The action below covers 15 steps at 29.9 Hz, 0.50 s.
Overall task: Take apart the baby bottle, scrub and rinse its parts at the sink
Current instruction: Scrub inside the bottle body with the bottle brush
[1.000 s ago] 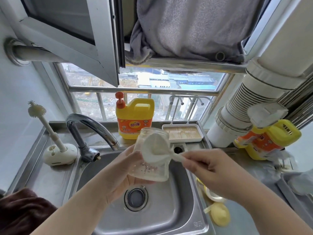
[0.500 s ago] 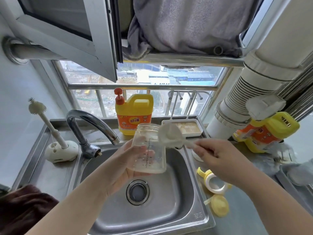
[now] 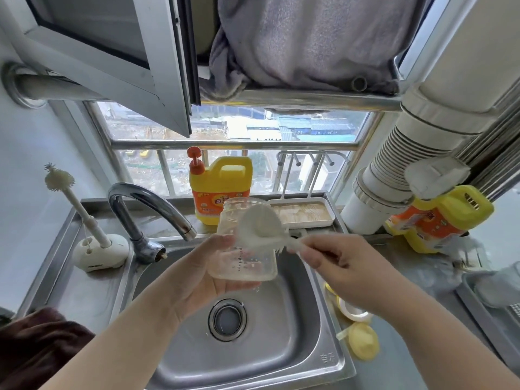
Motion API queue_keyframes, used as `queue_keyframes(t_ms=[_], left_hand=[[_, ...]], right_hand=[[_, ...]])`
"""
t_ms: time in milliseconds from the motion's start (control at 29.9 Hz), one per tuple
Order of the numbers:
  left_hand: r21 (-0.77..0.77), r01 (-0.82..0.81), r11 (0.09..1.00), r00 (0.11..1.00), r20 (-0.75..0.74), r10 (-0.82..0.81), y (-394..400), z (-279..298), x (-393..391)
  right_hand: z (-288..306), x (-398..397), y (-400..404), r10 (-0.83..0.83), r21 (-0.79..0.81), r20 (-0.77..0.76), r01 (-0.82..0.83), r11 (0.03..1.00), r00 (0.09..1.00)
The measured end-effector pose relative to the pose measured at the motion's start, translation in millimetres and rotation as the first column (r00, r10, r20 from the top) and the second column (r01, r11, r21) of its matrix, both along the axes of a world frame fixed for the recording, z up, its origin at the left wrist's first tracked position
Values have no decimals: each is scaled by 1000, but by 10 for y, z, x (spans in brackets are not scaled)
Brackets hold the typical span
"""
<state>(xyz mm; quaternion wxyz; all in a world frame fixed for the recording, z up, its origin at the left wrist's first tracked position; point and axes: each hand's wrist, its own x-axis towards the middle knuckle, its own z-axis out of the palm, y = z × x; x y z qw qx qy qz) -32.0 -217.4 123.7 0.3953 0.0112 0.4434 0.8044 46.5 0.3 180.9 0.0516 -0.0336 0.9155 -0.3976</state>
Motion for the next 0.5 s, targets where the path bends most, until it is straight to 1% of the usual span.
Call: queue_keyframes(t_ms=[67,100,167,234,301,368,501], left_hand=[[-21,30,999,999,-12,-30,-6,-10,-7],[-42,42,998,999,-15,-43,-13,-18,-6],[-90,56,994,998,-31,-59,2,-44,9],[-118,69,991,997,-30,-73,51,-52,36],[-119,76,990,997,-16,-78,76,-47,40],[-86,86,993,996,22,-84,46,-56,12],[94,105,990,985,128,-117,-42,-106,-15]], right_hand=[[25,74,30,80,-2,96,-81,997,992],[32,87,77,78,8,116,-79,997,990],[27,43,152,7,54,67,-11,999,998],[22,-25,113,-53,57,0,53,997,999],[10,-44,2,-1,37,15,0,999,1000],[-15,7,-45,33,6,59,-33,999,998],[-69,59,5,-14,-38,72,17,999,997]])
